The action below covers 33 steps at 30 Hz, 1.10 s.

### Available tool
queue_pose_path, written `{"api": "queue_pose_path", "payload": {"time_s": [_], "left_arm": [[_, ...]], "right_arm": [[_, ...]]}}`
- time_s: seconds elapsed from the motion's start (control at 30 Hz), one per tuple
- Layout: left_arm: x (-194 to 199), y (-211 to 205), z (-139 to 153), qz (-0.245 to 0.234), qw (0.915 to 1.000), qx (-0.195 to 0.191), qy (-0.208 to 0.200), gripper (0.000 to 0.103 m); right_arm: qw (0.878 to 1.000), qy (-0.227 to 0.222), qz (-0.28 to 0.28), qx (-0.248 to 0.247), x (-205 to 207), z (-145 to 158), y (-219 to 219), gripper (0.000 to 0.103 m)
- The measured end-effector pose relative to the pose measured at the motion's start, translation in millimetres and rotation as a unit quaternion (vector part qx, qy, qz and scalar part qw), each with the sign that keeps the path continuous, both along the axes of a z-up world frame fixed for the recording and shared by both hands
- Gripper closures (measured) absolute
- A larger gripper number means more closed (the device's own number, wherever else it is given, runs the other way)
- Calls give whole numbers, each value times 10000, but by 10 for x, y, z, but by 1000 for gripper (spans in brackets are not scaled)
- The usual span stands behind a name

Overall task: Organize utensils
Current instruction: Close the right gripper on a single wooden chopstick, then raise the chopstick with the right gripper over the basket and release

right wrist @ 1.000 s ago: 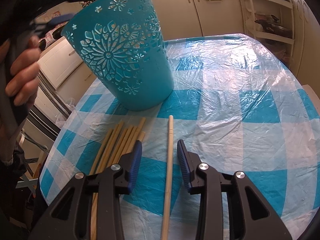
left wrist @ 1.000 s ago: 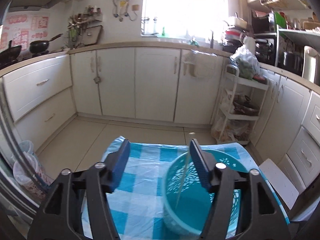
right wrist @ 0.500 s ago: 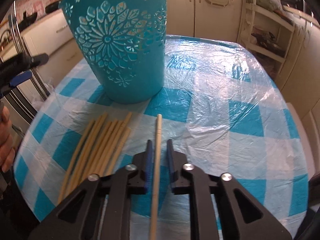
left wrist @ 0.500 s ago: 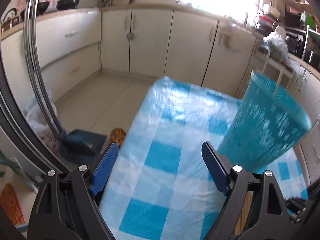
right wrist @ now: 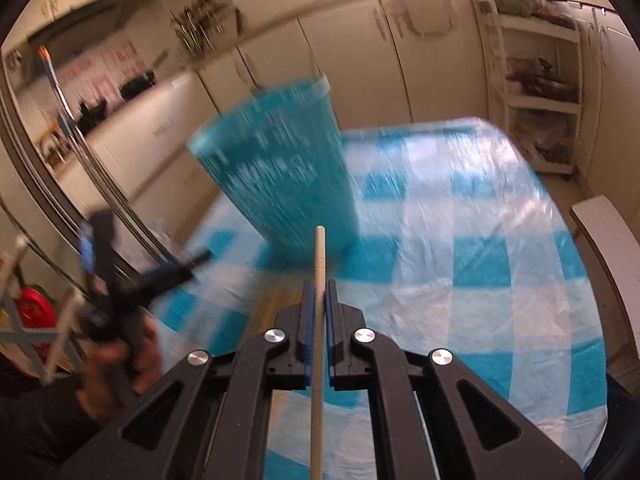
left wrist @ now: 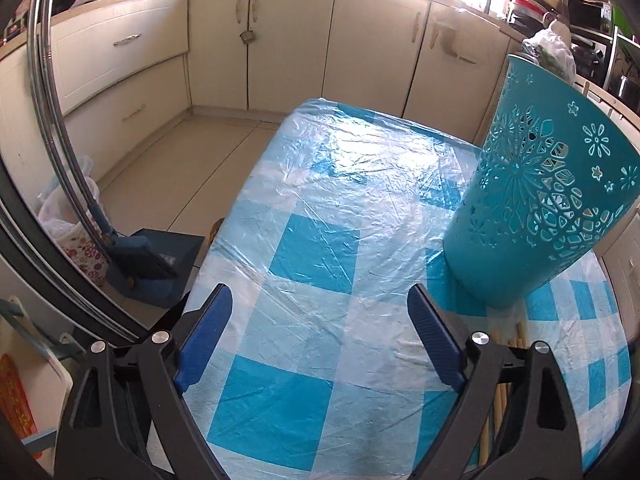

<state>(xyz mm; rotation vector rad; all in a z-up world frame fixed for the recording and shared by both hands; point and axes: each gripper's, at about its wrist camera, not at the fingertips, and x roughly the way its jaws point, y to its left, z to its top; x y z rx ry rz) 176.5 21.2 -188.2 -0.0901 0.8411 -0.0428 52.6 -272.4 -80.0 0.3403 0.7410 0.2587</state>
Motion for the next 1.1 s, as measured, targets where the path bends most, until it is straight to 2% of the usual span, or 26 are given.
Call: {"api": "queue_pose_path", "payload": {"time_s": [0.17,0.3,0.37,0.47,0.67,0.83,1.03,1.1], "left_arm": [[-1,-42,7,-39,9999,86,-41,17],[-33,-77,30,-58,9998,133,-140,17],[-51,-86,45,-73,9997,129,-204,17],[-87,-95,66,-70,9993,142,-332,17],[-95,-105,82,-123,9991,129,-383,17],[-84,-52,81,-96,9992,3,-387,17],[-82,-44,80,-99,9992,14,-391,16],[-82,-35,80,-78,9992,0,-390,16]], "right_arm": [[9931,-986,-24,640,213,715,56,97],[9843,-1575,-147,788,646,1087,199,97],[9812,-1777,-315,677,890,1163,287,97],[9798,-1829,-573,574,1195,1151,332,97],[9851,-1479,-852,192,1629,855,389,97],[9881,-1301,-816,81,1617,704,372,97],[9896,-1298,-619,-40,1476,762,409,96],[9889,-1372,-573,-73,1341,803,403,92]]}}
